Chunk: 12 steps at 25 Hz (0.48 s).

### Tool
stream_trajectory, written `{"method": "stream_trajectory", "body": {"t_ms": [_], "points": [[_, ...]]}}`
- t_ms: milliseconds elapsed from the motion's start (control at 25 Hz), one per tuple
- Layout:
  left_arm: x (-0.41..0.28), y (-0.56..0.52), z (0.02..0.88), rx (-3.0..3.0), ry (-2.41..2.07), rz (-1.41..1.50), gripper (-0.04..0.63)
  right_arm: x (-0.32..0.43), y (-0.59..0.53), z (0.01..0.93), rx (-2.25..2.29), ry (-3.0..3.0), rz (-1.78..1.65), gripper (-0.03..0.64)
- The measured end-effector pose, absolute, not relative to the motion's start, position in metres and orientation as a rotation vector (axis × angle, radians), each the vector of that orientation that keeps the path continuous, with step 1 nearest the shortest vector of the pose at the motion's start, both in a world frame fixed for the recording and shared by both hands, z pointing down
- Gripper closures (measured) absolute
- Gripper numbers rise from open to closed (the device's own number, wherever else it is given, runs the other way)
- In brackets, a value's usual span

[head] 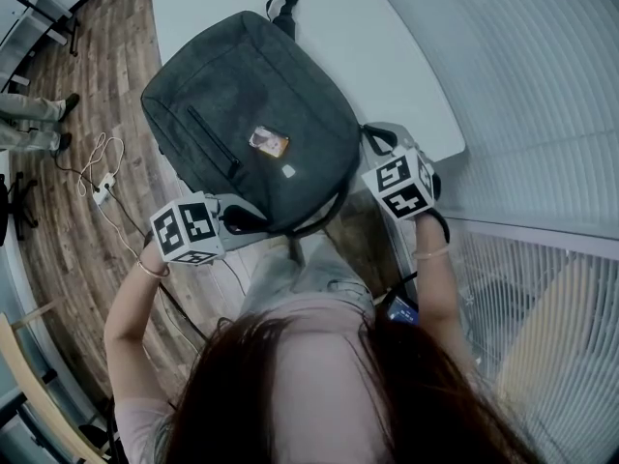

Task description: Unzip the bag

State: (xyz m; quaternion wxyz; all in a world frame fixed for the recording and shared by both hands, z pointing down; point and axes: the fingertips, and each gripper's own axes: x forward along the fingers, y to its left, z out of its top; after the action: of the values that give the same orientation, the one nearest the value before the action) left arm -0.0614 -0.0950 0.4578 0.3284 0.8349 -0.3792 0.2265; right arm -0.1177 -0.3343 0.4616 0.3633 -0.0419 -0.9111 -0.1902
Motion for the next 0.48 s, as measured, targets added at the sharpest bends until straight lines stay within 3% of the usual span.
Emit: {"method": "stream_trajectory", "body": {"t_ms": [480], "points": [[-0.061, -0.095, 0.458, 2.18, -0.967, 0.576, 0.538, -0.135, -0.34, 0.462, -0.174, -2.318, -0.627, 0.603]]}}
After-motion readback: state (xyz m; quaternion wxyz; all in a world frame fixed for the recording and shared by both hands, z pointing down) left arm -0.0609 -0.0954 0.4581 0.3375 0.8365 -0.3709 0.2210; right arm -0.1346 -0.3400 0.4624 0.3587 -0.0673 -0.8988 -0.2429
